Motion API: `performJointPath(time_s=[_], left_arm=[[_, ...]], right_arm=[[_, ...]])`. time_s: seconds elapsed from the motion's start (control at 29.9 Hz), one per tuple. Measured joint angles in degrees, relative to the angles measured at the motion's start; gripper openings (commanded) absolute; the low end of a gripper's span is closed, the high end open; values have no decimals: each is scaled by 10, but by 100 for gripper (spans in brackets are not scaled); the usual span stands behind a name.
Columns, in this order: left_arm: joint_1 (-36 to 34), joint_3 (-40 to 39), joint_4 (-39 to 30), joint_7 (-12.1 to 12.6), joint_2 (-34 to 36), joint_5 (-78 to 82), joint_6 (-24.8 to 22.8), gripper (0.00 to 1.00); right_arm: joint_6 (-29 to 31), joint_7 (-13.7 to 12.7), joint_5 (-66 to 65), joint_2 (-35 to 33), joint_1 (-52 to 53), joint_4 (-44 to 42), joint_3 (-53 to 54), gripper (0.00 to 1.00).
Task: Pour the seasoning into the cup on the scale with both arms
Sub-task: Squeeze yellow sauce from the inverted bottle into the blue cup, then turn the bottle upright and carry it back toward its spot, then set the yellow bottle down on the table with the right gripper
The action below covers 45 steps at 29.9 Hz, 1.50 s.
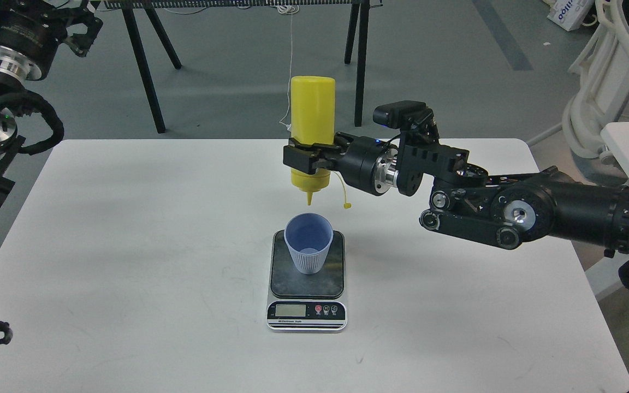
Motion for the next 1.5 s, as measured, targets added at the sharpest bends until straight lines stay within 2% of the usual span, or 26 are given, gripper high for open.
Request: performJointPath(time_s=[0.13,0.2,0.37,0.5,0.7,0.87,1.14,1.3,1.5], left_arm=[[0,1,0,0,-1,0,0,100],[0,1,-2,1,-2,0,1,100],[-2,2,-3,4,-2,0,1,100],[-1,3,-5,5,-4,0,-1,100],[36,-1,-28,2,-1,0,-1,100],[43,-2,-26,0,-2,-1,-1,100],[44,2,-24,-1,-14,-2,1,100],[48,2,-25,-1,-15,-2,1,100],[59,2,-25,0,-10,-1,0,100]], right_arm=[[10,0,65,-31,-28,9,57,40],[33,0,118,-54,-40,19,100,40],[144,-1,282,-144,-77,32,214,40],[225,-8,423,-182,-135,29,296,40],[321,-12,638,-215,-242,24,397,40],[393,-13,760,-227,-339,21,466,39],[405,-16,862,-219,-507,6,575,40],[405,-30,949,-204,-577,-13,582,39],[405,-33,961,-144,-613,-14,584,39]])
